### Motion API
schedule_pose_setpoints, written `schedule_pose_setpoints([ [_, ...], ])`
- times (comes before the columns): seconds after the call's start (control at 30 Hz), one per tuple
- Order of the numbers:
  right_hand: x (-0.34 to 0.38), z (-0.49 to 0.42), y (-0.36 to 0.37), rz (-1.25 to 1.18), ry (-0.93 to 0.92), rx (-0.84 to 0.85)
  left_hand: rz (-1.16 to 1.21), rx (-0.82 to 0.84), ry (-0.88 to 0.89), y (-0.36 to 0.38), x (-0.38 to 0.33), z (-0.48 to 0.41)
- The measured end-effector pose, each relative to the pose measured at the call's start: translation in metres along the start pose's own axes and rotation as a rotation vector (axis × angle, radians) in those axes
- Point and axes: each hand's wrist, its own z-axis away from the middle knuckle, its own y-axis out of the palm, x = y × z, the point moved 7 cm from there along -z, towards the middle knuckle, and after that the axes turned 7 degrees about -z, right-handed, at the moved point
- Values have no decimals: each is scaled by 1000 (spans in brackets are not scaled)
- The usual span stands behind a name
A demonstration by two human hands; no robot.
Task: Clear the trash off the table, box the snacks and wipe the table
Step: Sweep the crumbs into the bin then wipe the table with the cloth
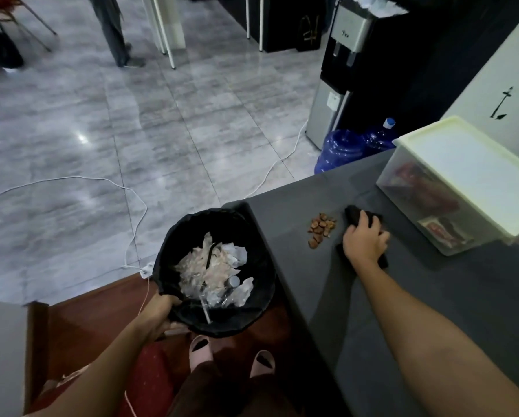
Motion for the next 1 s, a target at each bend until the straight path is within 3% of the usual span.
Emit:
schedule_pose_setpoints([
  [0.3,77,45,47,-74,-288,40,3,30,15,9,-1,-7],
  [0.57,162,166,99,-55,-641,321,-11,48,12,9,-1,0],
  [0.73,161,111,40,-184,-601,171,11,37,0,6,1,-1],
  [0.87,107,37,2,76,-504,82,23,0,37,2,-2,-1],
  [0.93,65,14,1,187,-386,161,3,8,35,0,-2,1],
  [1.0,28,10,17,301,-282,369,10,12,31,-2,-1,0],
])
